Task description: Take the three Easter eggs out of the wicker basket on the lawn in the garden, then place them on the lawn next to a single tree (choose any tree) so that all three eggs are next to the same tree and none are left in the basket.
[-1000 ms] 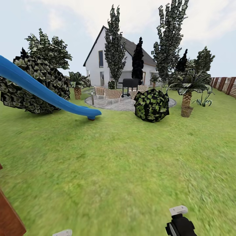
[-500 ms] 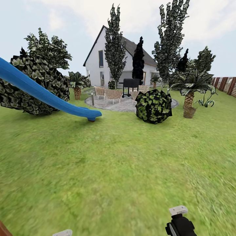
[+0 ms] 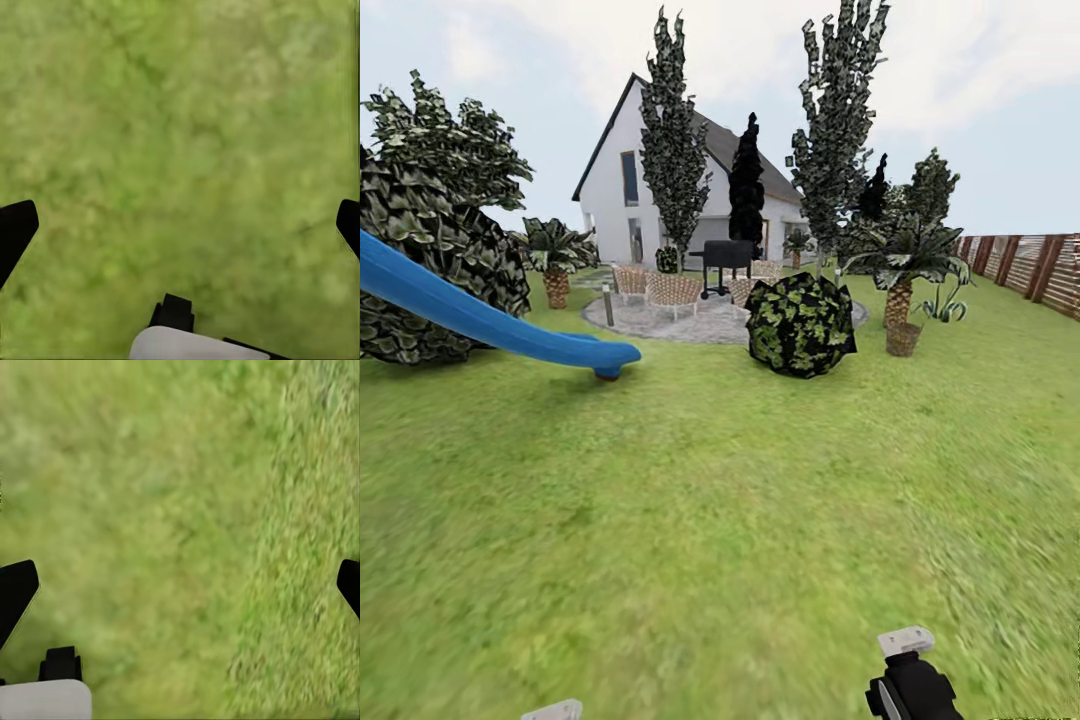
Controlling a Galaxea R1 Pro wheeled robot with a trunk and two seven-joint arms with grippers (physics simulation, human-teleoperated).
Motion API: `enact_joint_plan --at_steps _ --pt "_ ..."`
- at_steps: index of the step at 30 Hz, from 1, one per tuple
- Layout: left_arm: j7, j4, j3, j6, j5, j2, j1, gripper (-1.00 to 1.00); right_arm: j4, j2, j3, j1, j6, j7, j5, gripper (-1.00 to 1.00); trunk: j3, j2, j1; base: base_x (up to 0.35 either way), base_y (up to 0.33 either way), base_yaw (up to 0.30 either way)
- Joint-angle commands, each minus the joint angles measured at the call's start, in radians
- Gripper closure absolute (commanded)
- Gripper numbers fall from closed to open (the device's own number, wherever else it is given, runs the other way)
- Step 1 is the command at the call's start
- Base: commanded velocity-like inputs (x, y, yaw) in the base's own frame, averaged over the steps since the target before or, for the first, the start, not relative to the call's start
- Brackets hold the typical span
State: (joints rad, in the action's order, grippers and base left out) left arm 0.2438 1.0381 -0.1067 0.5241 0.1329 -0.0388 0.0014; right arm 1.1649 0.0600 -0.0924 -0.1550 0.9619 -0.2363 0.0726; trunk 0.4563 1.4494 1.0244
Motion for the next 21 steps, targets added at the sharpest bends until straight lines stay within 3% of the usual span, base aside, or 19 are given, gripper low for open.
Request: enact_joint_plan --at_steps 1,12,21 --pt "0.006 0.002 -0.001 0.003 0.010 -0.001 0.000 -1.00 0.001 0.001 -0.003 -0.001 0.007 0.002 0.007 -1.00 0.001 0.001 0.001 0.272 0.230 -0.279" --pt "0.006 0.000 -0.001 0.004 0.010 -0.001 0.000 -1.00 0.004 0.000 -0.005 -0.001 0.010 0.002 0.008 -1.00 0.001 0.001 0.001 0.275 0.186 -0.280" --pt "0.006 0.000 -0.001 0.004 0.009 -0.001 0.000 -1.00 0.004 0.000 -0.006 -0.001 0.011 0.002 0.009 -1.00 0.001 0.001 0.001 0.316 0.043 -0.256"
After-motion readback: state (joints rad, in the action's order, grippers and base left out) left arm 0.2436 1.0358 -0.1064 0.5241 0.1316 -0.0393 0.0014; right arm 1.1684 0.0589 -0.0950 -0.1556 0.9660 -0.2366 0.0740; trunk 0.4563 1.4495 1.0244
